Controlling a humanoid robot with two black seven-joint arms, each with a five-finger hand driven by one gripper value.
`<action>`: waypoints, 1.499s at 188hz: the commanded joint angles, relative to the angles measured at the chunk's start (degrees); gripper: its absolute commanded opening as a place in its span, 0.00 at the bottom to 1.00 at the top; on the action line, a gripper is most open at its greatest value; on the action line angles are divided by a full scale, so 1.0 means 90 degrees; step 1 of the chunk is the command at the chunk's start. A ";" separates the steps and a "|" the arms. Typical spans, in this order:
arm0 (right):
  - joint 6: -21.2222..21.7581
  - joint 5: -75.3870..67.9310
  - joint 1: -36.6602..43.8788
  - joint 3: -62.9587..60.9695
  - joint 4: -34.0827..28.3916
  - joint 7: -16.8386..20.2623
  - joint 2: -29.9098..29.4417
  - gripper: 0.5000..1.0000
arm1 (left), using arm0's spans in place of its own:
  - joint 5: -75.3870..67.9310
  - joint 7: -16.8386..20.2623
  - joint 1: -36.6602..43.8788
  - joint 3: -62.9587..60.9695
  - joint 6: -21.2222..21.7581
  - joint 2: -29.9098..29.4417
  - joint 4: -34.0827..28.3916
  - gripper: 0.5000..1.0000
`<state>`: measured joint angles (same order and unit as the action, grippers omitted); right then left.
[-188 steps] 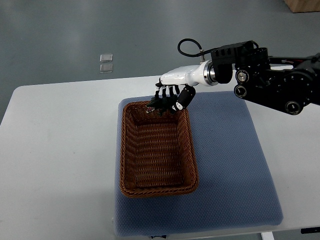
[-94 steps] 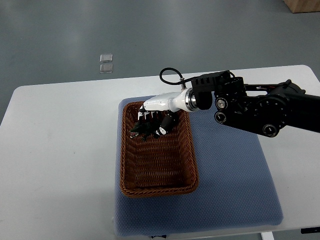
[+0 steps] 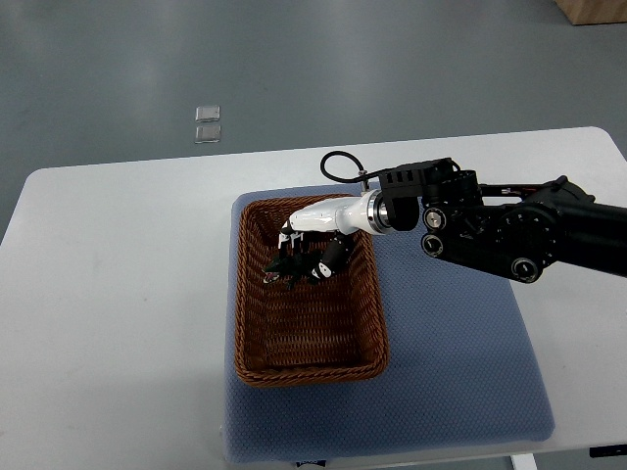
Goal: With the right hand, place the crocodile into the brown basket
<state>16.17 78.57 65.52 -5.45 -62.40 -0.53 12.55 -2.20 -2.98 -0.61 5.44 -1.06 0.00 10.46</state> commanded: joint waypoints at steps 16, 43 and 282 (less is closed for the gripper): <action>-0.0019 -0.0010 -0.0004 -0.0059 0.0000 -0.0010 0.0061 0.62 | 0.0000 -0.0001 -0.0001 0.0001 0.0001 0.0000 0.0000 1.00; -0.0039 -0.0029 0.0006 -0.0108 0.0000 -0.0019 0.0158 0.72 | 0.0000 -0.0001 0.0009 -0.0009 0.0001 0.0000 0.0000 1.00; 0.0664 -0.8496 -0.3481 -0.6045 0.2168 -0.0937 0.0627 0.85 | 0.0010 -0.0001 0.0009 -0.0039 0.0010 0.0000 0.0010 1.00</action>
<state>19.59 4.09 36.27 -59.88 -43.35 -7.76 19.33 -2.18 -3.00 -0.56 5.09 -0.97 0.00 10.54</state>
